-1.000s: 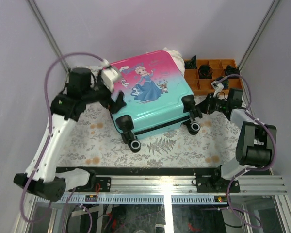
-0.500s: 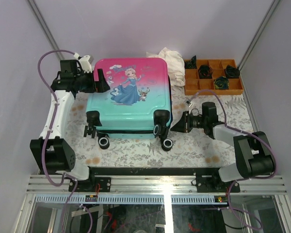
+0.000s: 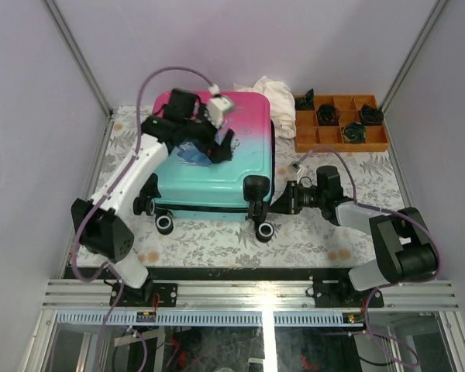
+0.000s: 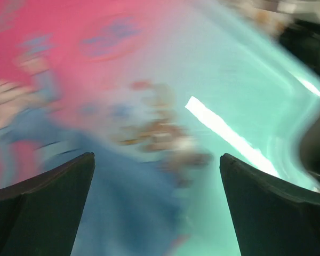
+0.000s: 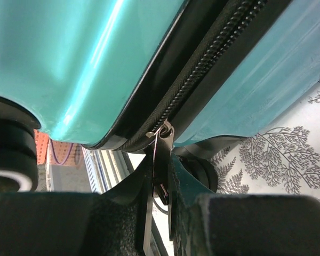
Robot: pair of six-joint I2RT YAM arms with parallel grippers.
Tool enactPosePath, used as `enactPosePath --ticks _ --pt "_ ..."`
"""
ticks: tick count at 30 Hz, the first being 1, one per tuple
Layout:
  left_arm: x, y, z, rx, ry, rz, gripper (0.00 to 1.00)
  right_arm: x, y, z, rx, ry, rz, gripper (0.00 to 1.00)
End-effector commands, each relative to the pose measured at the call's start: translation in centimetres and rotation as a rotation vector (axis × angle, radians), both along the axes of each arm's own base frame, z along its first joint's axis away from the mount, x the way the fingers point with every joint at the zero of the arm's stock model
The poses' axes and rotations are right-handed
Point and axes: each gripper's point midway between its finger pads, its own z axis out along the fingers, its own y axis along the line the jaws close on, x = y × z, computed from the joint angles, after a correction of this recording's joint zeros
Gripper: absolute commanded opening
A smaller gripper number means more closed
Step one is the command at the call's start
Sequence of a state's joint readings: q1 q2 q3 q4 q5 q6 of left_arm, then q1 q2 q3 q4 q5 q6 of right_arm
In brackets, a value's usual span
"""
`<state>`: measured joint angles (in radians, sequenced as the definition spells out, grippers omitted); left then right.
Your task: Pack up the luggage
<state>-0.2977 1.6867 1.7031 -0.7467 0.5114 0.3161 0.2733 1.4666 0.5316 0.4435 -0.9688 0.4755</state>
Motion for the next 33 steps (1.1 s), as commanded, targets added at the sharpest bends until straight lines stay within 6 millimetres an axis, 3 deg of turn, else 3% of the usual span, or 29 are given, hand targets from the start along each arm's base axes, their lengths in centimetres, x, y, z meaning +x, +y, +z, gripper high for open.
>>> enactPosePath --ticks 1,5,9,14,18,20,24,33 --pt "-7.9 -3.3 3.7 0.107 -0.21 -0.269 1.0 0.7 2.5 2.4 0.054 -0.072 0.041 0.0" --pt "-14.4 -5.8 3.8 0.196 -0.361 -0.565 1.0 0.4 2.6 2.8 0.047 -0.081 0.058 0.0" --pt "-17.3 -9.2 3.9 0.268 -0.421 -0.677 0.96 -0.6 2.1 2.7 0.011 -0.1 0.089 0.0" --pt "-20.3 -14.2 2.1 0.361 -0.48 -0.821 0.84 -1.8 1.5 2.4 -0.019 -0.093 0.114 0.0" --pt "-23.8 -16.4 0.0 0.394 -0.502 -1.082 0.71 -2.0 1.0 2.8 -0.03 -0.098 0.117 0.0" --pt "-25.0 -16.4 -1.5 0.42 -0.452 -1.177 0.64 -1.8 0.9 3.2 -0.029 -0.106 0.114 0.0" --pt "-24.4 -15.9 -3.9 0.514 -0.348 -1.181 0.53 -1.1 0.1 4.0 -0.027 -0.118 0.094 0.0" --pt "-26.2 -8.6 -8.7 0.635 -0.135 -1.207 0.41 2.8 -2.8 6.0 -0.014 -0.162 0.021 0.0"
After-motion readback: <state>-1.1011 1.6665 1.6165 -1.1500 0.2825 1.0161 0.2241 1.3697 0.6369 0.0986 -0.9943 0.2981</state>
